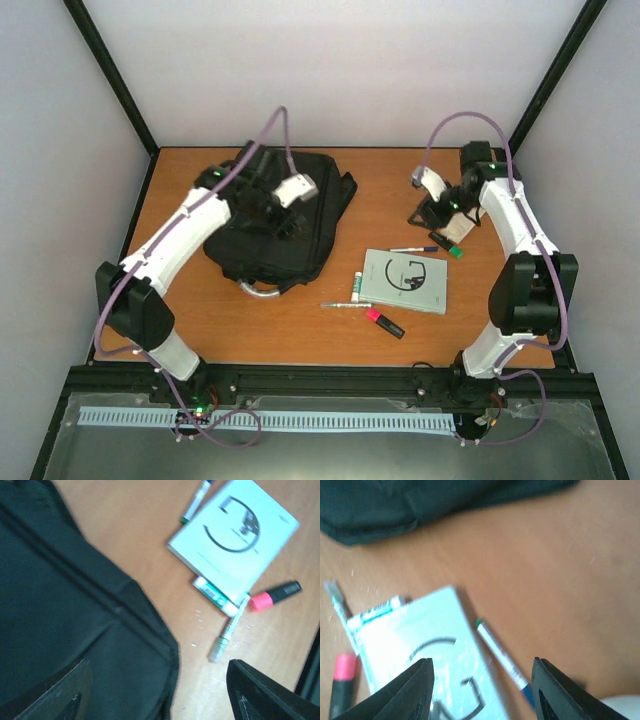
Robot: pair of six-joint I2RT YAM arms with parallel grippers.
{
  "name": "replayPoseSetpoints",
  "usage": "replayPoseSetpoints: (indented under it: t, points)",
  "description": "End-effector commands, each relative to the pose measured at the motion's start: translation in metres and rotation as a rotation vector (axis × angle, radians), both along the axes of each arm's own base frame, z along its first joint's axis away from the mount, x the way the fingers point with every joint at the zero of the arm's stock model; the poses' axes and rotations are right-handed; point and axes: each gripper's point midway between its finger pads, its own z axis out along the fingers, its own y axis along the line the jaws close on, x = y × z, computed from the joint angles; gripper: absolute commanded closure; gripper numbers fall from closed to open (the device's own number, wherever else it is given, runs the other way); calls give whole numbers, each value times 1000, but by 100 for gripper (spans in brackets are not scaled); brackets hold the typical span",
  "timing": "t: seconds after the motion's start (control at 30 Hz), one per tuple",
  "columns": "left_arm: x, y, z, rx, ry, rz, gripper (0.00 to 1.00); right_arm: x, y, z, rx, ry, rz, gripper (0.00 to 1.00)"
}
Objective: Pack the student bag
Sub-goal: Pick up the book from the center of the board.
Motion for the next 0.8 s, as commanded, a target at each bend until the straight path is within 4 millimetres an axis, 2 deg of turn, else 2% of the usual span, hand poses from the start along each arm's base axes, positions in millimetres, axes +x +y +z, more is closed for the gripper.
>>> replayPoseSetpoints:
  t: [0.0, 0.1, 0.2, 0.33, 0.47, 0.77]
  points:
    - [-32, -38, -26, 59, 11, -137, 24, -42, -26, -47, -50, 149, 4, 44]
    - [-40, -63, -37, 46, 42, -179, 24, -52, -34, -79, -100, 195, -3, 43]
    - [-46, -85, -47, 21, 81, -208, 24, -52, -36, -98, -113, 245, -18, 42]
    - [-48, -100, -69, 16, 151, -202, 21, -55, -39, -113, -128, 300, -22, 39]
    - [-39, -113, -95, 9, 236, -156, 21, -59, -45, -126, -169, 334, -16, 38]
    - [-14, -141, -127, -12, 321, -111, 22, -55, -49, -150, -190, 398, -71, 41]
